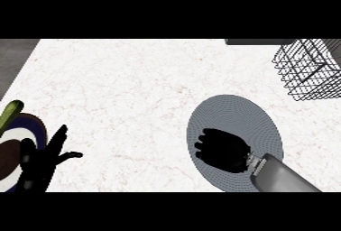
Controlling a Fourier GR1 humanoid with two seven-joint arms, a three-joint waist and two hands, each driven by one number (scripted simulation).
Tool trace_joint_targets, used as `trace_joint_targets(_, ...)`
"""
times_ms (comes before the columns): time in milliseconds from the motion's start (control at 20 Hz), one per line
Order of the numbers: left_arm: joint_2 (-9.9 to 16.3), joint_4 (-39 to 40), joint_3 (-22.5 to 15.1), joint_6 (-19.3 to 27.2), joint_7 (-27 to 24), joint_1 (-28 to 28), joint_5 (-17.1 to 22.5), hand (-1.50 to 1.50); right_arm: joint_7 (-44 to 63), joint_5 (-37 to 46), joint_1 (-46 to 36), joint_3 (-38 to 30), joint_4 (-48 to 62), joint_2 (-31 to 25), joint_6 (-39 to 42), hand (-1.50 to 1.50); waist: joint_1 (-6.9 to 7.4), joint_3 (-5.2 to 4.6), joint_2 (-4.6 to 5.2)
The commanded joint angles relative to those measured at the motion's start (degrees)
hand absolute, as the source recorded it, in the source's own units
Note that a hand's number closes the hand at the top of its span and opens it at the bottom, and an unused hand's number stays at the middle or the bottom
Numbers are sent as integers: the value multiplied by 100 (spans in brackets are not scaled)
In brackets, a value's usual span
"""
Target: Pick the bell pepper from the placemat and place it in the basket
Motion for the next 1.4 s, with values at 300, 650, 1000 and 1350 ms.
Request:
trace_joint_targets(300,-458,361,-214,-64,-103,164,-82,0,714,-128,439,-817,188,198,50,150,-232,-113,58)
trace_joint_targets(650,-381,-81,-38,-35,20,517,8,0,2652,-1065,1284,-2790,243,611,138,150,-408,-110,28)
trace_joint_targets(1000,-378,-136,79,-81,102,591,105,0,2903,-3423,1469,-4202,-1157,2233,-195,150,-544,-92,0)
trace_joint_targets(1350,-237,21,181,-318,218,311,154,0,4569,-4351,746,-5311,-3108,2120,386,150,-377,-121,-3)
